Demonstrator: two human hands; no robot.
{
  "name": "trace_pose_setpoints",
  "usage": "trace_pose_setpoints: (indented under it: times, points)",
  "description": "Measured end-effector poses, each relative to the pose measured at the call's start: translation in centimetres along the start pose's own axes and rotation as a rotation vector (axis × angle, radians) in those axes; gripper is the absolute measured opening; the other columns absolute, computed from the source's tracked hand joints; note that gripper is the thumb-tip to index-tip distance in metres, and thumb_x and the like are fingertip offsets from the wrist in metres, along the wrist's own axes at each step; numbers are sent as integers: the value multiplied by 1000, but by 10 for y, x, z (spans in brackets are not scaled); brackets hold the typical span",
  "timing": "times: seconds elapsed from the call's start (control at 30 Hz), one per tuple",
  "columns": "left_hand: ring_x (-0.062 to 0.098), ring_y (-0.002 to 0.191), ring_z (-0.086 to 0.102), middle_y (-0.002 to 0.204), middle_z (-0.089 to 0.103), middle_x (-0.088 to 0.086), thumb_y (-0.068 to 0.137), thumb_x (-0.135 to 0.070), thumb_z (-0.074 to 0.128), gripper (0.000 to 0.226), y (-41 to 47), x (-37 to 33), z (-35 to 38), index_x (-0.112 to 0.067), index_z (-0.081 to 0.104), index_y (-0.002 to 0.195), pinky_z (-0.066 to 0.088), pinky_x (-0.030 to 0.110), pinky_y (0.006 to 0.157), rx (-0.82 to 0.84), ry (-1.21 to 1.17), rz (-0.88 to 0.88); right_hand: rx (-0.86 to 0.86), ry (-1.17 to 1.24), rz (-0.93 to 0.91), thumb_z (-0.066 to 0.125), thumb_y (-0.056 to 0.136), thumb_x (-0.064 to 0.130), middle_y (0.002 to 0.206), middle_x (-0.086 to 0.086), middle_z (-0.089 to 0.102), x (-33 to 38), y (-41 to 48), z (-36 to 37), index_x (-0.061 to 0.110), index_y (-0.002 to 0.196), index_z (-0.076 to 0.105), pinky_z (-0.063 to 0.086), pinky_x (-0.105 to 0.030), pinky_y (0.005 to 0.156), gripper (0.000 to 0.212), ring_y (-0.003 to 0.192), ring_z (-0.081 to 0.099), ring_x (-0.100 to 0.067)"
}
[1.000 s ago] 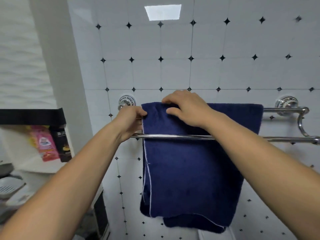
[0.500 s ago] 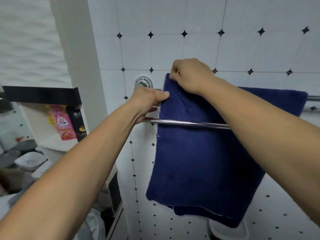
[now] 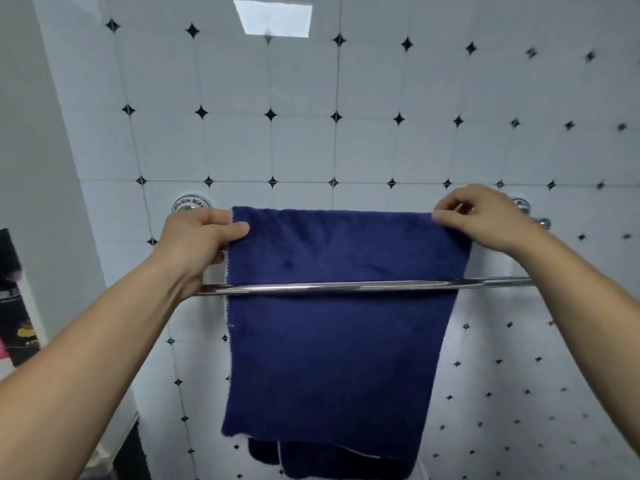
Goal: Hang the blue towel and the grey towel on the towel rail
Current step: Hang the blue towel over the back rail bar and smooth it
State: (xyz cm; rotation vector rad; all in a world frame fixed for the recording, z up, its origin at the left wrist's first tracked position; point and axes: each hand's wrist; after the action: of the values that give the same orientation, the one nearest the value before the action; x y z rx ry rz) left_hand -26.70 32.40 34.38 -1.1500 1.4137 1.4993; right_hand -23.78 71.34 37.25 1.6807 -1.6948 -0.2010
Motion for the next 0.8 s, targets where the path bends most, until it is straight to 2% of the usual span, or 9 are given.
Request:
trace_pose_setpoints:
  times: [0.1, 0.17, 0.27, 0.4, 0.47, 0.53, 0.63, 0.73, 0.8]
  points:
    - [21, 73, 71, 93, 73, 17, 80, 3, 67, 19, 7, -5, 2, 0, 71, 99, 58, 30, 68, 22, -109, -97, -295, -35, 323, 60, 77, 46, 74, 4, 70, -23, -20, -9, 17, 72, 68, 46, -34, 67, 30, 74, 62, -22]
    - [23, 83, 72, 96, 74, 16, 82, 3, 63, 22, 10, -9, 4, 3, 70, 104, 60, 30, 71, 62, -210, -180, -243, 183, 443, 60, 76, 51, 65, 1, 73, -24, -32, -4, 9, 70, 71, 46, -28, 57, 44, 69, 68, -20]
    - [11, 62, 72, 84, 74, 8, 83, 0, 67, 9, 13, -14, 11, -4, 68, 91, 56, 21, 51, 2, -311, -218, -80, 627, 495, 73, 82, 24, 60, 2, 70, -6, -37, 12, 4, 73, 69, 36, -11, 35, 22, 44, 61, -1]
    - [6, 53, 67, 79, 70, 4, 77, 3, 73, 17, 16, -18, 13, -8, 67, 88, 51, 15, 46, -140, -299, -103, -140, 734, 505, 72, 83, 8, 59, -3, 54, -3, -27, 2, 12, 62, 51, 26, -9, 30, 30, 31, 45, 2]
    - [2, 48, 64, 61, 70, -5, 72, 1, 78, 20, 11, -19, 10, -14, 65, 76, 50, 16, 49, -153, -187, -5, -215, 717, 452, 71, 84, 8, 64, -4, 51, -5, -22, -9, 9, 67, 54, 32, -10, 35, 25, 39, 47, -2]
    - [3, 52, 63, 56, 67, -9, 64, -2, 84, 25, 0, -12, 4, -16, 64, 70, 51, 16, 58, -105, 14, 101, -217, 680, 398, 72, 85, 11, 69, -4, 56, -9, -24, -13, 6, 75, 61, 43, -14, 50, 16, 56, 50, -9]
    - [12, 50, 54, 49, 58, -7, 58, 0, 87, 34, -18, 9, -6, -14, 57, 61, 46, 22, 53, 20, 298, 82, 22, 544, 341, 72, 85, 14, 73, -2, 60, -30, -41, -14, 4, 82, 65, 43, -24, 71, 13, 71, 51, -15]
    - [17, 55, 47, 50, 54, -3, 60, 6, 85, 38, -12, 10, -9, -13, 52, 65, 40, 26, 56, 102, 416, -18, 300, 393, 374, 76, 81, 20, 87, -12, 67, -49, -51, -18, -7, 82, 60, 42, -44, 98, 32, 86, 55, -20]
    - [20, 61, 50, 58, 59, 3, 62, 6, 83, 33, -6, 3, -9, -11, 56, 70, 42, 27, 59, 172, 381, -98, 334, 310, 389, 79, 77, 22, 83, -11, 67, -46, -45, -21, -5, 76, 61, 41, -48, 99, 33, 87, 57, -21]
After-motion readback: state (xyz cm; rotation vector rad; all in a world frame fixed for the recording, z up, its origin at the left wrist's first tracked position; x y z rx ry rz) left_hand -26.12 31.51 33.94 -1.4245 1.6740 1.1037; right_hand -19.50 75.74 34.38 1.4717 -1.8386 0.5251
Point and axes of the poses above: each hand's wrist, its own y-axis towards the middle knuckle, its own z-axis out of the palm, x = y × z
